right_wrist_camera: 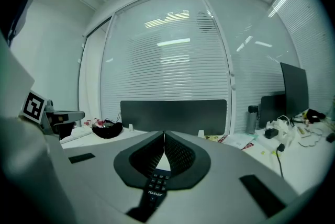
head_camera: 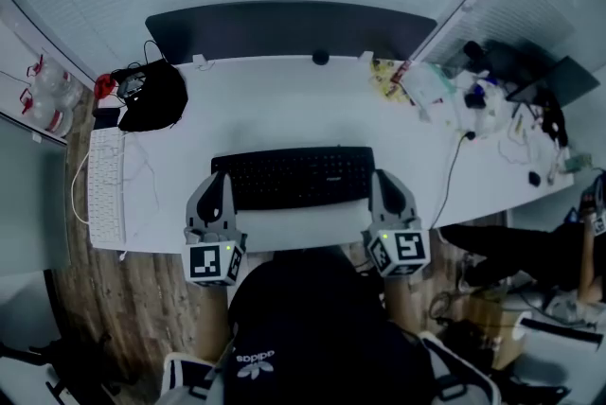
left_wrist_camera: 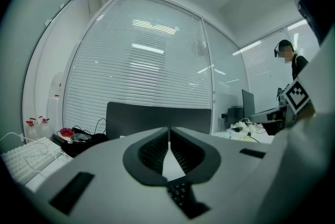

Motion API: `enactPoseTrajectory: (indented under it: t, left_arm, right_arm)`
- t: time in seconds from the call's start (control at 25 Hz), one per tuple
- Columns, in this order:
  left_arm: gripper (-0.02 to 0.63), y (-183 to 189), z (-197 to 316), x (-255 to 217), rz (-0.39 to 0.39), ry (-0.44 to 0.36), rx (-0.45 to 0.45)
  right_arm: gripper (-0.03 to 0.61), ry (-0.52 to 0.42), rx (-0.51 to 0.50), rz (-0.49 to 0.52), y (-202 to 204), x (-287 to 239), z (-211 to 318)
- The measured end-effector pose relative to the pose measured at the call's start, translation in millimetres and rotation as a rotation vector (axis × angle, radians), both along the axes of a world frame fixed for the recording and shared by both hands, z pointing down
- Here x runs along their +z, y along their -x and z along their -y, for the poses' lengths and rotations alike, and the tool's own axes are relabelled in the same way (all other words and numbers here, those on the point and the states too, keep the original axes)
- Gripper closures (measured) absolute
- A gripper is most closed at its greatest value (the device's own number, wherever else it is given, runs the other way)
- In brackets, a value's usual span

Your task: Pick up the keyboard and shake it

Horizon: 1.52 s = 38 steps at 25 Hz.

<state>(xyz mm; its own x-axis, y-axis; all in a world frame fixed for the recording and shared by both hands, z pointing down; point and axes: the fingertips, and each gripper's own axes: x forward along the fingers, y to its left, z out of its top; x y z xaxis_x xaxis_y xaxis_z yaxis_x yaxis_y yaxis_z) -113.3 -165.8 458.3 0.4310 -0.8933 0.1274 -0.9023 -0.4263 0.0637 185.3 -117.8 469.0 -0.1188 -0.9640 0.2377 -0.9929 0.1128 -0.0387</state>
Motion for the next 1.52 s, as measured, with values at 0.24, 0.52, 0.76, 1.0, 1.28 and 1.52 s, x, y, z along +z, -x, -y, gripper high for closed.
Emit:
enactPoseTrajectory:
  t: [0.24, 0.52, 0.76, 1.0, 1.28, 1.52]
  left_arm:
    - [0.6, 17.8, -1.6, 7.4, 0.015, 0.018, -0.068]
    - [0.6, 27.1, -4.0, 3.8, 0.031, 0.022, -0.153]
    - [0.6, 27.4, -8.9, 3.4, 0.043, 0.031, -0.194]
    - [0.6, 24.6, -12.0, 6.0, 0.041, 0.049, -0.205]
    - [0.6, 20.8, -6.7, 17.4, 0.062, 0.084, -0.176]
    - [0.6, 28.0, -0.8, 50.1, 0.074, 0.167, -0.19]
  right_arm:
    - [0.572, 0.003, -0.033, -0.002, -0.6, -2.2, 14.2]
    - [0.572, 0.024, -0.078, -0.004, -12.9, 1.0, 26.1]
    - [0.572, 0.035, -0.114, 0.003, -20.0, -0.7, 39.7]
    - [0.572, 0.039, -0.149, 0.008, -15.7, 2.4, 47.3]
    - [0.572, 0.04, -0.154, 0.015, -19.5, 1.5, 53.8]
    - [0.572, 0.078, -0.169, 0.001, -32.4, 22.0, 57.4]
